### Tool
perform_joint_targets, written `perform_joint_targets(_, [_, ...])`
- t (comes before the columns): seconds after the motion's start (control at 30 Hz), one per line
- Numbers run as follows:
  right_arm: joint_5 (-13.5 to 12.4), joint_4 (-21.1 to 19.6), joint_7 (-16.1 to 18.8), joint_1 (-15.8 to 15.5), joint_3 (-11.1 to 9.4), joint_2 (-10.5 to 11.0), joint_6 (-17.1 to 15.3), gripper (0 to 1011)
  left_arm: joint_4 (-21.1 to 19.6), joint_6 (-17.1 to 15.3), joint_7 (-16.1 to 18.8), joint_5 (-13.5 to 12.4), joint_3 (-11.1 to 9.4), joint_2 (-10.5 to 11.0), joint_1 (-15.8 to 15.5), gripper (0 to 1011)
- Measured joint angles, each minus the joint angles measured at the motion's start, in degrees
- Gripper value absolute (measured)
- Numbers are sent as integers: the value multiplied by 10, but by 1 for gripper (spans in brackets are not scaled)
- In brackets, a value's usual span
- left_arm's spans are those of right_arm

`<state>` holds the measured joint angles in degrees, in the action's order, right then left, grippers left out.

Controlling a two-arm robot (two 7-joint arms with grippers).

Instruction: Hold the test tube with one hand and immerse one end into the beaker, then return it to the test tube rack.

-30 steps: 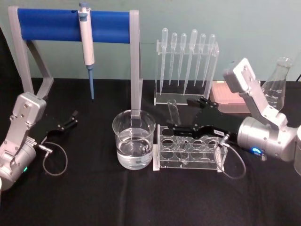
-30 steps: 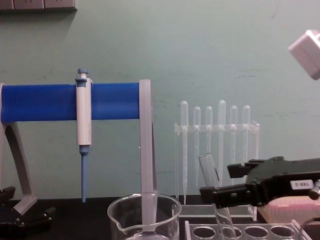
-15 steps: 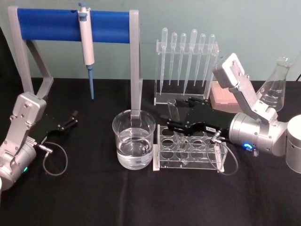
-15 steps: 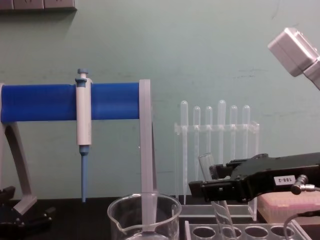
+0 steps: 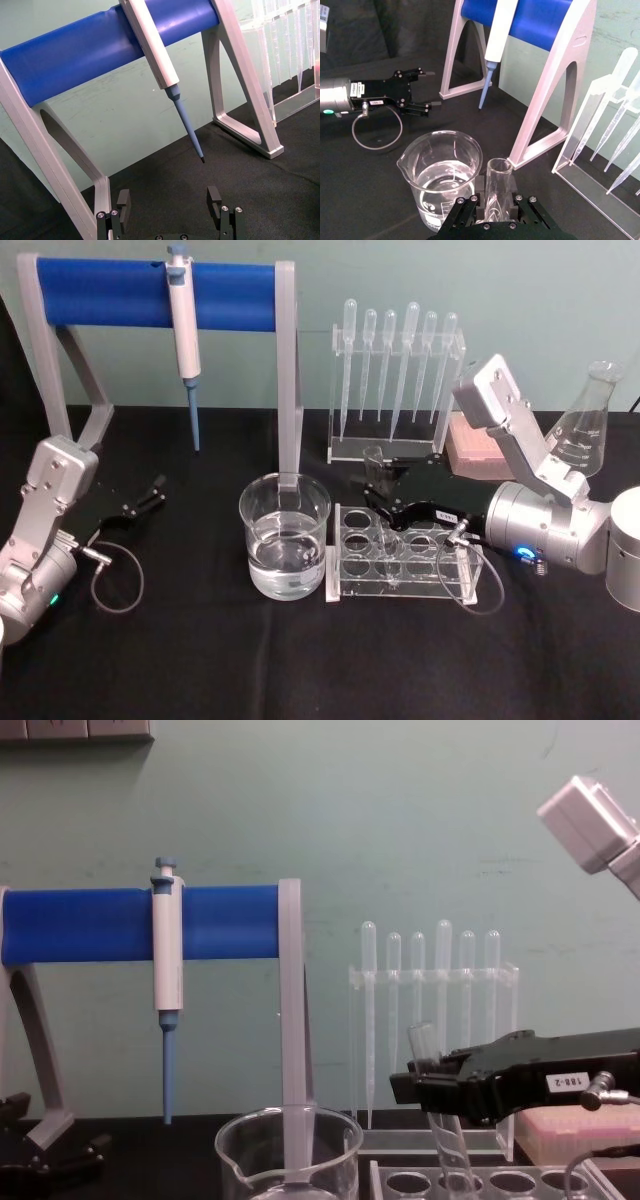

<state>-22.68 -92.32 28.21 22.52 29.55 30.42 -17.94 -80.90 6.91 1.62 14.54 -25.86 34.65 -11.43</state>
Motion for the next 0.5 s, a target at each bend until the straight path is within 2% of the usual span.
perform_joint_targets(0.07, [-3, -3, -1, -2, -3, 0, 1, 230, 0, 0, 0, 0, 0, 0, 0, 1000])
perform_joint_targets(0.2, [-15, -14, -5, -12, -14, 0, 6, 225, 0, 0, 0, 0, 0, 0, 0, 1000])
perform_joint_targets(0.33, [-37, -37, -16, -32, -35, 1, 20, 226, 0, 0, 0, 0, 0, 0, 0, 1000])
perform_joint_targets(0.37, [-37, -37, -16, -32, -35, 1, 20, 226, 0, 0, 0, 0, 0, 0, 0, 1000])
perform_joint_targets(0.5, [-63, -70, -31, -58, -61, 3, 39, 226, 0, 0, 0, 0, 0, 0, 0, 1000])
